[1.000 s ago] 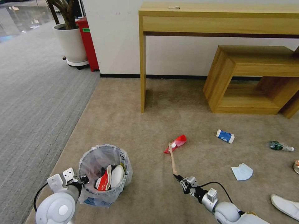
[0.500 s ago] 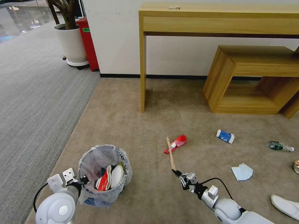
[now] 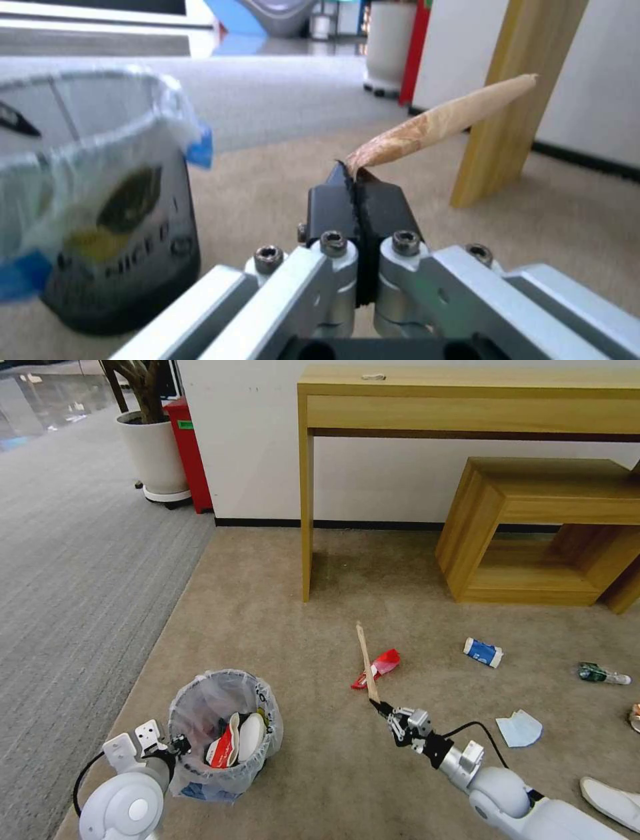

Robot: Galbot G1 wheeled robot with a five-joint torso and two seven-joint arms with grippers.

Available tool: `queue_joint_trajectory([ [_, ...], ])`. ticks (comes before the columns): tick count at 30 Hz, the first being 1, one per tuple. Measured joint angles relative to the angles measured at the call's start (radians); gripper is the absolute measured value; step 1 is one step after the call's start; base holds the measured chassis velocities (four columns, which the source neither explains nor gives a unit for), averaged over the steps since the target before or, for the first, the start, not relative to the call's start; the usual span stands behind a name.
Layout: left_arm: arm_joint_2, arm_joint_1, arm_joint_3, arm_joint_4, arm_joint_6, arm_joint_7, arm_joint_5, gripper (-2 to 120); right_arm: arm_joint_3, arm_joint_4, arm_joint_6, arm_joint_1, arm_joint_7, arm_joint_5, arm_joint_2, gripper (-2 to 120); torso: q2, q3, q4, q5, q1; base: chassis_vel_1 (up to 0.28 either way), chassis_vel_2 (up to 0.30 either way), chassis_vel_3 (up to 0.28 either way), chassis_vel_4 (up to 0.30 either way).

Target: Pick up the trash bin and place the garbage on the floor into it.

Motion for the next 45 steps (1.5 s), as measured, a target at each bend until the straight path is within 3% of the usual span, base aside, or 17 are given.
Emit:
queue_joint_trajectory([
  [14, 0.011, 0.001, 0.006, 0.0, -0.001, 0.003, 0.003, 0, 0.042, 0.104, 0.009, -0.01, -0.055, 0.067, -0.025, 0, 0.0, 0.0, -0.0002, -0.0004, 0.0, 0.0, 0.0, 0.0, 0.0],
  [33, 0.011, -0.025, 0.018, 0.038, -0.004, 0.006, 0.013, 0, 0.067, 0.279, 0.01, -0.073, -0.124, 0.173, -0.14, 0, 0.0, 0.0, 0.0, 0.0007, 0.0, 0.0, 0.0, 0.0, 0.0],
  [45, 0.01, -0.03, 0.022, 0.05, -0.006, 0.009, 0.017, 0, 0.023, 0.283, 0.013, -0.043, -0.152, 0.183, -0.142, 0, 0.0, 0.0, 0.0, 0.0004, 0.0, 0.0, 0.0, 0.0, 0.0],
])
